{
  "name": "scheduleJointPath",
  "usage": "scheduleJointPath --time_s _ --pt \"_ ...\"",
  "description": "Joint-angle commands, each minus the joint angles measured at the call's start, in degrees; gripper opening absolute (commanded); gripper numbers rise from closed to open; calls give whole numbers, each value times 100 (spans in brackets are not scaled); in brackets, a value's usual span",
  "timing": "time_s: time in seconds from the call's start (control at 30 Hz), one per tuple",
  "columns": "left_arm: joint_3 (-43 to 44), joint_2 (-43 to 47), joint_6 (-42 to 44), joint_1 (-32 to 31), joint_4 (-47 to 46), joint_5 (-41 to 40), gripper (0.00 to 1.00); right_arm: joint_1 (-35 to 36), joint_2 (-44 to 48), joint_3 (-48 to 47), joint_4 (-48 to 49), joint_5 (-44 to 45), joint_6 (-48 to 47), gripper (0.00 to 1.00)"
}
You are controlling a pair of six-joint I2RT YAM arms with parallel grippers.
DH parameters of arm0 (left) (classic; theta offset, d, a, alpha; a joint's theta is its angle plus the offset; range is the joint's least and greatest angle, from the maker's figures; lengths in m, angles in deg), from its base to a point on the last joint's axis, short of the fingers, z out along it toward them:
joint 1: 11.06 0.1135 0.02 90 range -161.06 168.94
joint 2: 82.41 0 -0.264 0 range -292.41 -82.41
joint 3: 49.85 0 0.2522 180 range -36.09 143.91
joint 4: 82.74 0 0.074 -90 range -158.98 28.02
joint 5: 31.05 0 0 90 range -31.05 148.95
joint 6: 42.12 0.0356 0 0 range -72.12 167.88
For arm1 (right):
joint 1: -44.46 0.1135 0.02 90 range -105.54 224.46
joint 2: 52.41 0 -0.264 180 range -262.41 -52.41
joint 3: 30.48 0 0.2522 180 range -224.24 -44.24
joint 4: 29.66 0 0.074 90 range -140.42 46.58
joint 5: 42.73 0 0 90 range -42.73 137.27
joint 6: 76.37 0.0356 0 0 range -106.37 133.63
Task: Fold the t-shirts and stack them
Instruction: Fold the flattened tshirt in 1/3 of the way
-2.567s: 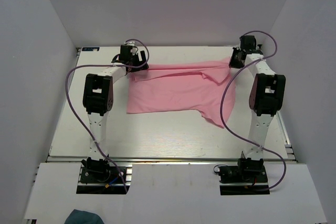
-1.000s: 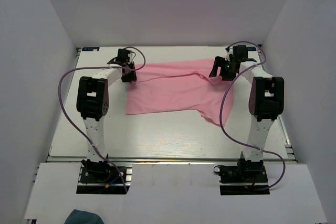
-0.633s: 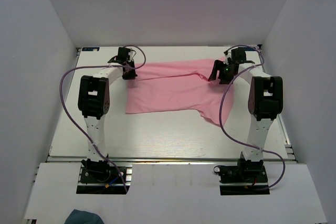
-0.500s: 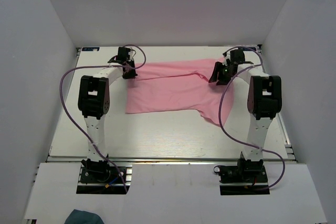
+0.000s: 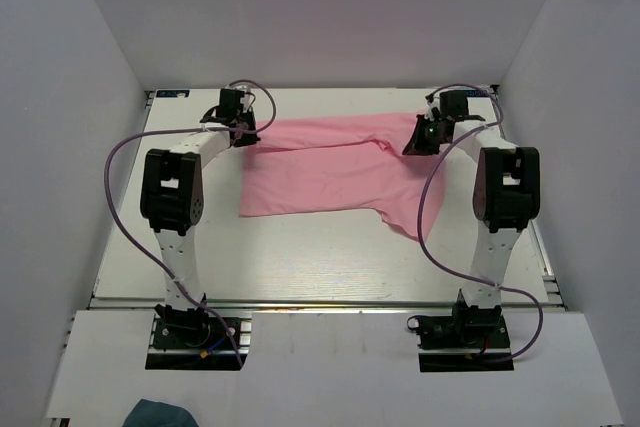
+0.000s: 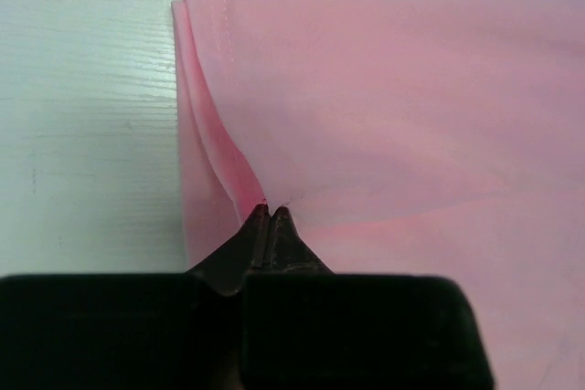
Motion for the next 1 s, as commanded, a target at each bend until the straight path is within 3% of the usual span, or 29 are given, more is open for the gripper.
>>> scheduleJointPath --time_s 0.0,0.27,0.43,0.6,0.8,0.93,0.97 --pt "-84 646 -5 27 -173 -77 0 12 546 -71 -417 37 -58 0" --pt "-84 700 -5 80 12 -491 0 -111 573 -615 -1375 -323 -137 0" --pt "75 577 -5 80 144 -491 0 -252 599 -1064 -1481 -1489 47 0" --pt "127 577 -5 80 144 -438 0 -428 520 -1363 -1630 -1826 100 0" --pt "127 454 -5 80 197 -439 0 -630 398 -662 -1604 -1555 259 0" --pt "5 349 -5 80 250 -385 0 -709 248 -300 -1552 -439 329 1" --pt "-48 348 -5 80 250 -385 0 -718 222 -282 -1517 -272 277 17"
